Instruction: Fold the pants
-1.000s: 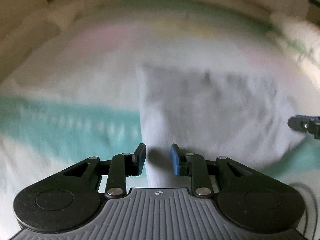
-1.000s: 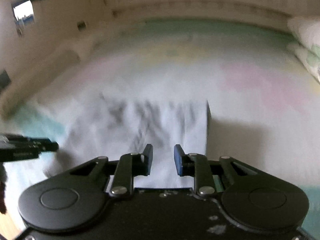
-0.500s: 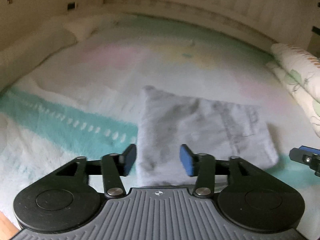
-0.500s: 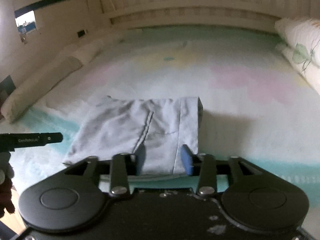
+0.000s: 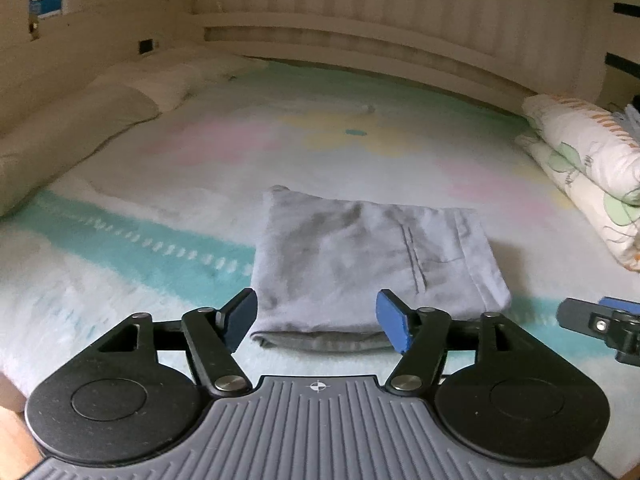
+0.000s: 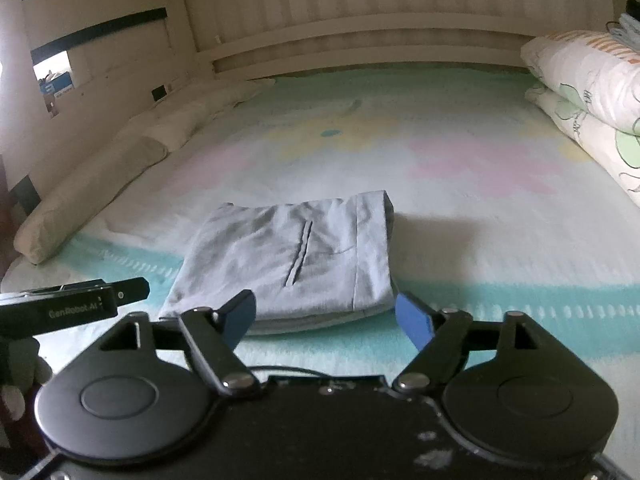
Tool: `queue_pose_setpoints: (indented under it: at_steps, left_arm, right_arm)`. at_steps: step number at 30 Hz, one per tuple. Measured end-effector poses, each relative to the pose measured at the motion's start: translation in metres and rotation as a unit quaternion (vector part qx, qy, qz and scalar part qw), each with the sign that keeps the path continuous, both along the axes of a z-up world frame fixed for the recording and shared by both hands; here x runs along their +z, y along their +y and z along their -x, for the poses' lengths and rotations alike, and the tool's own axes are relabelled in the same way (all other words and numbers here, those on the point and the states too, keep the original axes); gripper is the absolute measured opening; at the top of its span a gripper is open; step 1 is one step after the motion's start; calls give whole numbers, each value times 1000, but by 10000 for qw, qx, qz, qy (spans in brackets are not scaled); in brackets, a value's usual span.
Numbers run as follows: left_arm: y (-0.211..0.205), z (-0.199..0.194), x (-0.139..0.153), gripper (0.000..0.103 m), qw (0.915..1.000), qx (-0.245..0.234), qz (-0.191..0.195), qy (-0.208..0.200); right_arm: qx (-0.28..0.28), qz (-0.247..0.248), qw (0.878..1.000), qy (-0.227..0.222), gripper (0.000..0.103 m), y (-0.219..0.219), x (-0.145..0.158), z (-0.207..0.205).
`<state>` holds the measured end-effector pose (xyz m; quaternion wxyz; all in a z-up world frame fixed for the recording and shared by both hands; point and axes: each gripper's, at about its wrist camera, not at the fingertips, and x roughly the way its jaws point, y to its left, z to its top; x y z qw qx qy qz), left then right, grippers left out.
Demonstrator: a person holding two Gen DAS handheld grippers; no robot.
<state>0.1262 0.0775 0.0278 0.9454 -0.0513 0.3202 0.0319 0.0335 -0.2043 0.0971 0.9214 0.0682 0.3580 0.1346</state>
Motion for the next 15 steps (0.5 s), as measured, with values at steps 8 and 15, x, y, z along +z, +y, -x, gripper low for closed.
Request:
queue_pose_setpoints:
  at_steps: [8,15]
  left_arm:
    - [4,16,6,71,9961,839,-195,-185]
    - [14,29,9,71,9949,982,170,-154]
  right_arm:
    - [-52,-86,9999,5,100,0,-2,18]
    - [-27,-96,9997,-211,103,4,4,37]
